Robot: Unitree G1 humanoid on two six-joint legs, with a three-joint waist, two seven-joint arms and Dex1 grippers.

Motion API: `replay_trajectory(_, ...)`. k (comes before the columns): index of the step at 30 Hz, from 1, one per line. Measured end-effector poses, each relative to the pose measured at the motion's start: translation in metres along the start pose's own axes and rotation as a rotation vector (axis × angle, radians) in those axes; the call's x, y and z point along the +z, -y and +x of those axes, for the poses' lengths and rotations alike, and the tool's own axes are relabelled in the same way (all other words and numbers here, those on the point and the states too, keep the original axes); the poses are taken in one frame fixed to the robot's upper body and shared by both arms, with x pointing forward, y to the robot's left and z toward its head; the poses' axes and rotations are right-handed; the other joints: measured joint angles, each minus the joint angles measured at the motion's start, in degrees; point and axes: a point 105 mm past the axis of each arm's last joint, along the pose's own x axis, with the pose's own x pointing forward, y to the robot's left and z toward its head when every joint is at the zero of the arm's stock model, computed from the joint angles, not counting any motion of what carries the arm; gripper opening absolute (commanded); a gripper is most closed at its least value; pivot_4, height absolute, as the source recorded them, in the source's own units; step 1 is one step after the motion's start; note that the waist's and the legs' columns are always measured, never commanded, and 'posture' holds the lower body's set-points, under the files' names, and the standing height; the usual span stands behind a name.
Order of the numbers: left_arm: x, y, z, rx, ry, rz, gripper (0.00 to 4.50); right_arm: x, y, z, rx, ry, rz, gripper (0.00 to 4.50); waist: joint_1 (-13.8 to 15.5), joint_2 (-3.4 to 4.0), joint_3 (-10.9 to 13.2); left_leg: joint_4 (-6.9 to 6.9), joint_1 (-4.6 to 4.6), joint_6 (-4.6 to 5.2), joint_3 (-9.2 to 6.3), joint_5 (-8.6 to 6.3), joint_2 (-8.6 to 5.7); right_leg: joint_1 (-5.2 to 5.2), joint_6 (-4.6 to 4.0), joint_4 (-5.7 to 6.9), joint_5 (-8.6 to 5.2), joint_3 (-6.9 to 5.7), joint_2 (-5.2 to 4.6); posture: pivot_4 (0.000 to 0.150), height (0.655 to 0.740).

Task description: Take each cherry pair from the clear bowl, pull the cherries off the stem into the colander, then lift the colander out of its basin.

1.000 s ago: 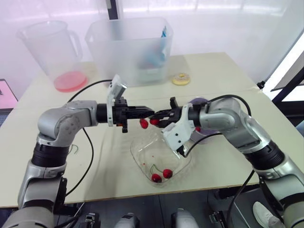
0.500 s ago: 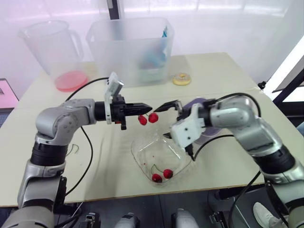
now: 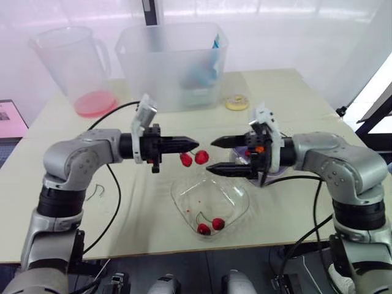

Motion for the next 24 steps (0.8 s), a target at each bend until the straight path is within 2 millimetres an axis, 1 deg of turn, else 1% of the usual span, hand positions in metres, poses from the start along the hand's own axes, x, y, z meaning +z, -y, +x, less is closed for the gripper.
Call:
replay_trajectory(2,-0.001,0.001,0.001,-0.007,0.001,-0.006,0.0,0.003,0.0,0.01,0.007,0.009,-0.003,4.48,0.0,0.0,0.0,0.01,0.0,0.0,0.0,0.0,0.01,-0.01,0.0,0.01,0.0,0.0,0.01,0.15,0.74)
replay_trajectory(4,0.0,0.004,0.002,-0.017,0.002,0.001,0.0,0.003,0.003,0.014,0.005,0.006,0.002,4.48,0.0,0.0,0.0,0.01,0.0,0.0,0.0,0.0,0.01,-0.01,0.0,0.01,0.0,0.0,0.0,0.15,0.74)
replay_trajectory(5,0.001,0.004,0.002,-0.018,0.002,0.002,0.0,0.001,0.004,0.014,0.001,0.003,0.01,3.91,0.1,0.0,0.0,0.01,0.0,0.0,-0.03,0.0,-0.01,0.01,0.0,0.01,0.0,0.0,0.0,0.15,0.74)
replay_trajectory(6,0.001,0.004,0.002,-0.016,0.002,0.002,0.0,-0.001,0.005,0.015,0.002,-0.002,0.02,3.63,0.1,0.0,0.0,0.01,0.0,0.0,-0.03,0.0,-0.03,0.02,0.0,0.0,0.0,0.0,-0.03,0.15,0.74)
replay_trajectory(9,0.001,0.004,0.002,-0.014,0.003,0.002,0.0,-0.004,0.007,0.017,0.003,-0.011,0.035,2.23,0.1,0.0,0.0,0.01,0.0,0.0,-0.03,0.0,-0.03,0.02,0.0,0.0,0.0,0.0,-0.02,0.15,0.74)
replay_trajectory(24,-0.002,0.002,0.001,-0.002,0.003,-0.007,0.0,-0.009,0.004,0.018,0.018,-0.034,0.034,2.23,0.0,0.0,0.0,0.01,0.0,0.0,-0.02,0.0,-0.02,0.01,0.0,0.0,0.0,0.0,-0.01,0.15,0.74)
